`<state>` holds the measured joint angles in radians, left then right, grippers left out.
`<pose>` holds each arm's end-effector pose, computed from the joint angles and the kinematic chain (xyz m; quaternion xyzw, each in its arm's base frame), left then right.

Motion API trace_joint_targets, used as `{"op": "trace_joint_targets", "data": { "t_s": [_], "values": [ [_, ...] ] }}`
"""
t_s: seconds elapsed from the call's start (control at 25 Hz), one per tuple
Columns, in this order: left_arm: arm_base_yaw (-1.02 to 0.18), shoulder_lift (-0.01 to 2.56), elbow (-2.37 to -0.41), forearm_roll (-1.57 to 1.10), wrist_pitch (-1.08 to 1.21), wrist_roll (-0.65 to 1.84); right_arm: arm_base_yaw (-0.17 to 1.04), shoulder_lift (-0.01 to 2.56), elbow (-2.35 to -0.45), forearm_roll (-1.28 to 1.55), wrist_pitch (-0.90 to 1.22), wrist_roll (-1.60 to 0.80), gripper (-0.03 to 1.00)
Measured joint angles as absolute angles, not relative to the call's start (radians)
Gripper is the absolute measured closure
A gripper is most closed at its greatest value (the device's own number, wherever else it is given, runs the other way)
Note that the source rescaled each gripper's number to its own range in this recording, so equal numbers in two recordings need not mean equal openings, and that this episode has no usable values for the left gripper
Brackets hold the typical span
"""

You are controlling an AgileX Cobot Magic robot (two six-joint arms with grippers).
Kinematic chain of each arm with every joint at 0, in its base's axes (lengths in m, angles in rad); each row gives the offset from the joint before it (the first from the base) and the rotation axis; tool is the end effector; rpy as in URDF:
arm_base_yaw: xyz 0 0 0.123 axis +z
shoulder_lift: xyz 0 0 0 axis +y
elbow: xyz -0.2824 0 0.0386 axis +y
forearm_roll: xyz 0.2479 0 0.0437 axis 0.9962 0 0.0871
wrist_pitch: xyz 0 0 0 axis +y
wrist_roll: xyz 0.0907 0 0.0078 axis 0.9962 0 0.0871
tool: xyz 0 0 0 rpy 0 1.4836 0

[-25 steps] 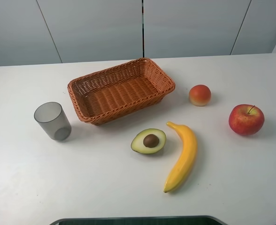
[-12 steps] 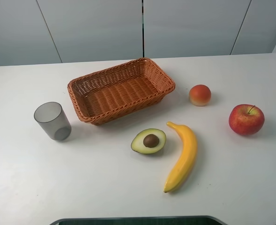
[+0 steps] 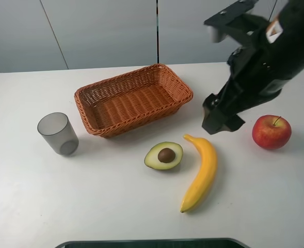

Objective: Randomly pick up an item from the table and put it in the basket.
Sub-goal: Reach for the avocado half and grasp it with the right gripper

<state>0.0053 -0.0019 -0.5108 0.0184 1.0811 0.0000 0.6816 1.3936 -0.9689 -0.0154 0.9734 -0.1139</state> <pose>-0.0073 0.0014 0.2785 -0.0028 0.8552 0.0106 0.5182 0.1990 0.1600 0.2575 -0.3873 0.9128 0.0297 0.1263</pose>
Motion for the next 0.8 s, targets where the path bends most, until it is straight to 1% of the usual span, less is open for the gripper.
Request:
{"op": "trace_joint_targets", "data": {
  "t_s": [0.16,0.28,0.4,0.52,0.8],
  "values": [
    [0.005,-0.002,-0.511,0.018,1.081,0.006,0.751,1.544,-1.045,-0.013,0.967,-0.283,-0.03],
    [0.005,-0.002,-0.511,0.018,1.081,0.006,0.796,1.634,-1.102,0.048,0.963,-0.448,-0.03],
    [0.005,-0.002,-0.511,0.018,1.081,0.006,0.833,1.719,-1.157,0.090,0.952,-0.541,-0.03],
    [0.005,-0.002,-0.511,0.018,1.081,0.000,0.859,1.784,-1.192,0.095,0.947,-0.593,-0.03],
    [0.005,-0.002,-0.511,0.018,1.081,0.000,0.865,1.874,-1.200,0.089,0.911,-0.622,-0.03]
  ]
}}
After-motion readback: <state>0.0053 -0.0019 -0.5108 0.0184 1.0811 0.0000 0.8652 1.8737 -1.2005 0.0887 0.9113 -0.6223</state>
